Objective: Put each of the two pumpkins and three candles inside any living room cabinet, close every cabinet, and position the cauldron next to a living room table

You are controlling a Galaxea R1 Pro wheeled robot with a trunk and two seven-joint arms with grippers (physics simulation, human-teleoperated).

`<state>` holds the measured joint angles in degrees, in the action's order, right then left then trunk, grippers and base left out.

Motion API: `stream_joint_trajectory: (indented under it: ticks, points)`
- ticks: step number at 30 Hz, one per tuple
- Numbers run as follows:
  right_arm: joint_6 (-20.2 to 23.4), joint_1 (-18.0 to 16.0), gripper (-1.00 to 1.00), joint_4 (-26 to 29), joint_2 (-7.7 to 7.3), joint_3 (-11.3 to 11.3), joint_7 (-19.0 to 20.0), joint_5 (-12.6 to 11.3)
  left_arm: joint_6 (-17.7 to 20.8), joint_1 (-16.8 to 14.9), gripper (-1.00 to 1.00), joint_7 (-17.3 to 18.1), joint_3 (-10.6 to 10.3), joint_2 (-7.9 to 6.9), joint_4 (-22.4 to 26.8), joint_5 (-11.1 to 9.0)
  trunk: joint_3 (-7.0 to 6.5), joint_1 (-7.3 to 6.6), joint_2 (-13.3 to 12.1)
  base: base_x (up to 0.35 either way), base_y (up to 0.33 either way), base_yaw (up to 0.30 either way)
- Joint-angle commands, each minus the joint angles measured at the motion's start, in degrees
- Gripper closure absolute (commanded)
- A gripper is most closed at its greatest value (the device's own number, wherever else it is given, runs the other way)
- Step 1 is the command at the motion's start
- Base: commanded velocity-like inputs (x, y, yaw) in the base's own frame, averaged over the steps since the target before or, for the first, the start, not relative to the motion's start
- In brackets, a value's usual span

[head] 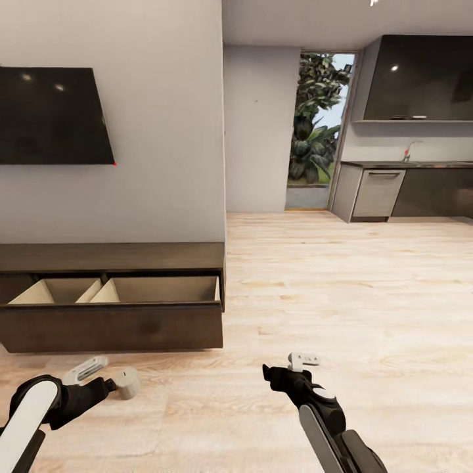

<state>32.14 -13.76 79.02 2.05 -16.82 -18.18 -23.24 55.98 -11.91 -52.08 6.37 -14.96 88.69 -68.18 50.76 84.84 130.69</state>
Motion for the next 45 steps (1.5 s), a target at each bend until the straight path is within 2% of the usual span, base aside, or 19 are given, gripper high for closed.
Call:
stream_joint_trajectory:
  ticks: [1,5,8,12,17,28,35,45]
  points:
    - [0.0,0.0,-1.00,0.3,-0.02,-0.2,-0.6,-0.7,0.1,0.0,-1.00,-0.5,0.1,0.00,0.0,-0.9,0.06,-0.02,0.0,-0.121,0.200,0.000]
    - [-0.2,0.0,-1.00,1.6,-0.03,-0.3,-0.5,-0.9,0.2,0.0,-1.00,-0.4,0.1,-0.12,0.0,-3.5,0.06,-0.02,0.0,-0.132,0.075,0.000]
    - [0.3,0.0,-1.00,1.9,0.00,-0.3,-0.4,-0.9,0.2,0.0,-1.00,-0.3,0.1,-0.10,0.0,-4.4,0.06,-0.02,0.0,-0.107,0.009,0.000]
    - [0.3,0.0,-1.00,2.2,-0.03,-0.6,-0.3,-0.9,0.2,0.0,-1.00,-0.3,0.1,-0.12,0.0,-4.5,0.06,-0.02,0.0,-0.020,0.000,0.000]
    - [-0.1,0.0,-1.00,2.5,0.03,-2.9,-0.3,-0.8,0.2,0.0,-1.00,-0.3,0.1,-0.22,0.0,-4.5,0.06,-0.02,0.0,-0.163,-0.129,0.000]
    - [-0.2,0.0,-1.00,2.6,0.06,-3.3,-0.2,-0.7,0.2,0.0,-1.00,-0.3,0.0,-0.27,0.0,-4.5,0.06,-0.02,0.0,-0.148,-0.233,0.168]
    - [-0.2,0.0,-1.00,2.5,0.06,-4.6,-0.3,-0.5,0.2,0.0,-1.00,-0.3,0.0,-0.34,0.0,-4.4,0.06,-0.02,0.0,0.132,-0.148,0.273]
    - [-0.2,0.0,-1.00,2.5,0.06,-4.8,-0.3,-0.5,0.2,0.0,-1.00,-0.3,0.0,-0.25,-0.1,-4.4,0.06,-0.02,0.0,0.207,-0.009,0.274]
